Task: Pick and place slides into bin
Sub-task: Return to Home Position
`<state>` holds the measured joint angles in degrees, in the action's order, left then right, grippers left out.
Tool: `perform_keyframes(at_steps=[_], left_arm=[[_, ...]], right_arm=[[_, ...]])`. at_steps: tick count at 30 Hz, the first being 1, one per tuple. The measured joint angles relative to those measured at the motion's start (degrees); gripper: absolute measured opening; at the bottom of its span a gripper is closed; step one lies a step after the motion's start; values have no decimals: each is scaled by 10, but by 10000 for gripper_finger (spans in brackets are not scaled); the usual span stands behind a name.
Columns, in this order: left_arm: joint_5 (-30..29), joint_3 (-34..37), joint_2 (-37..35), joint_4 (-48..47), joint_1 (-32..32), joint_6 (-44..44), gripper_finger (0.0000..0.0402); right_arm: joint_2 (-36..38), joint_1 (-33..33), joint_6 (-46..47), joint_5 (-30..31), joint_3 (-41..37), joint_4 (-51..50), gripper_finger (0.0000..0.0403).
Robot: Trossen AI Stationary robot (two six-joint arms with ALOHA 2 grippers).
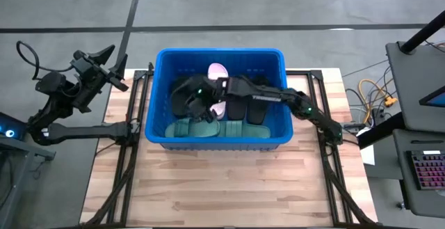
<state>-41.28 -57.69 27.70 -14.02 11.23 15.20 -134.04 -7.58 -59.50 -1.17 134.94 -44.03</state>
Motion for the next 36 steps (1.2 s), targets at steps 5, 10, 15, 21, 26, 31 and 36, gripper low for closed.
perform_keyframes(at_steps=[5,10,15,21,26,31,36], left_arm=[[1,0,0,0,0,0,244],[29,0,0,-1,0,1,244],[50,0,-5,-4,0,1,244],[50,1,-22,-6,0,2,244],[50,1,-40,-16,0,1,244],[51,0,-49,-20,0,1,244],[52,0,-50,-21,0,2,244]], right_arm=[[75,-19,132,-21,0,74,107],[167,-62,394,-159,1,197,85],[261,-77,519,-254,-4,164,65],[379,1,470,-192,-48,67,40],[475,69,473,-57,-188,115,13],[576,100,518,-16,-391,264,9],[676,105,589,39,-585,353,9]])
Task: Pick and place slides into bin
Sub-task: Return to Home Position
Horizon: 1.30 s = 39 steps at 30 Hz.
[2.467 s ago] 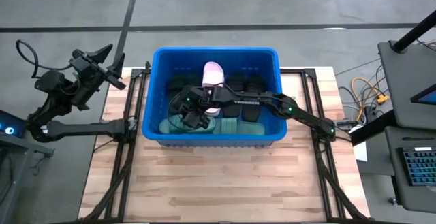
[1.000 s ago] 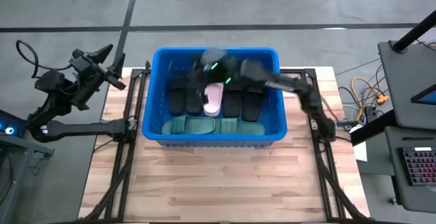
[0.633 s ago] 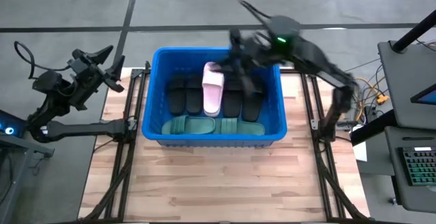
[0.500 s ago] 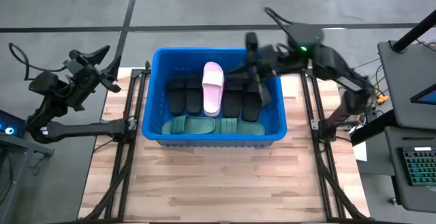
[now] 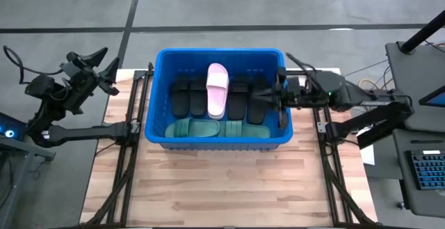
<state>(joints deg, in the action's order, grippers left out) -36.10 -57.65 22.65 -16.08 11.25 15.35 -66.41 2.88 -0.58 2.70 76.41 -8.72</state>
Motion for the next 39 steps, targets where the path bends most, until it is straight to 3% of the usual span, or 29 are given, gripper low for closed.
perform_keyframes(at_steps=[7,12,16,22,39], left_arm=[[0,0,0,-15,0,0,244],[0,0,2,-22,0,-1,244],[-1,0,2,-25,0,0,244],[-3,0,2,-31,0,-1,244],[-8,0,2,-31,0,-1,244]], right_arm=[[124,0,21,20,-244,230,9],[205,0,54,42,-379,256,9],[270,0,61,80,-463,352,9],[358,0,-11,79,-557,430,8],[592,0,-1,139,-755,470,8]])
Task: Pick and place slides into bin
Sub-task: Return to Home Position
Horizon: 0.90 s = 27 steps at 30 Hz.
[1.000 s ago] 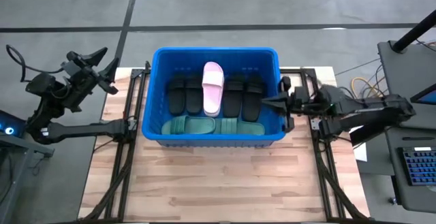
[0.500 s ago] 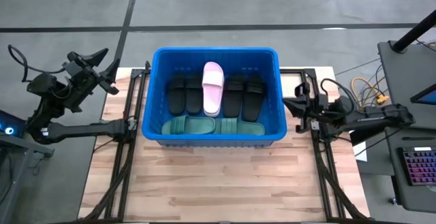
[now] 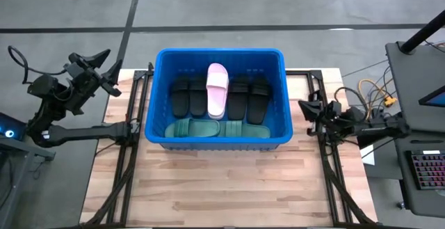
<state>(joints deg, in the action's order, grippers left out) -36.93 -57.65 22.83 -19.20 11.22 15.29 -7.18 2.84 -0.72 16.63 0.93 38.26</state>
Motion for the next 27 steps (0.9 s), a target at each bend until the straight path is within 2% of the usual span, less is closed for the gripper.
perform_keyframes(at_steps=[4,9,12,17,23,27], left_arm=[[0,0,0,0,0,0,244],[0,0,0,-27,0,-6,244],[1,0,-1,-45,0,-35,244],[8,0,-4,-59,0,-45,244],[98,-1,-11,-120,0,-85,228],[161,0,-28,-152,0,-126,170]], right_arm=[[69,0,-50,25,-5,-31,8],[66,0,-81,32,-4,-51,8],[64,-1,-37,46,-4,-106,8],[65,-1,43,-5,-4,-174,8],[64,-1,64,-14,-4,-183,8],[64,-1,68,-14,-4,-183,8]])
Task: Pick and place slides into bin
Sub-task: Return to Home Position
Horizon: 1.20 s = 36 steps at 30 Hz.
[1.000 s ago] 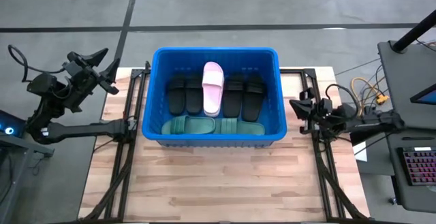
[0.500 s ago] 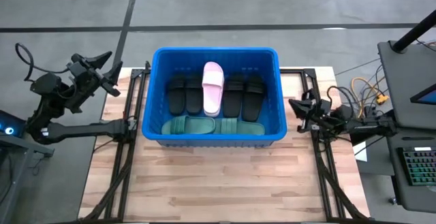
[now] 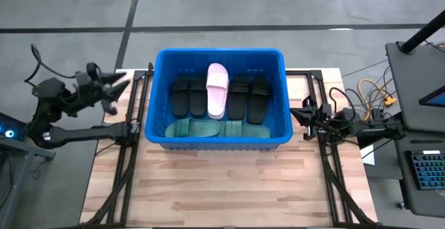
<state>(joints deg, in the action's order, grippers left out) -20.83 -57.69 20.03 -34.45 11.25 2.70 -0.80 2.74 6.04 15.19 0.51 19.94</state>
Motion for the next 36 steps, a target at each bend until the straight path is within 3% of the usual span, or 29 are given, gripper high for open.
perform_keyframes(at_steps=[5,7,10,17,22,36], left_arm=[[145,18,-35,-2,0,-51,38],[161,41,-51,4,0,-76,12],[139,102,-79,38,0,-99,9],[136,313,-145,351,0,-21,1],[124,410,-183,376,0,-38,0],[191,480,-183,395,0,-90,0]], right_arm=[[0,0,10,3,0,0,8],[0,0,16,6,0,0,8],[0,0,24,14,0,0,8],[0,0,59,14,0,0,8],[-1,0,60,13,0,0,8],[-1,0,15,13,0,-24,8]])
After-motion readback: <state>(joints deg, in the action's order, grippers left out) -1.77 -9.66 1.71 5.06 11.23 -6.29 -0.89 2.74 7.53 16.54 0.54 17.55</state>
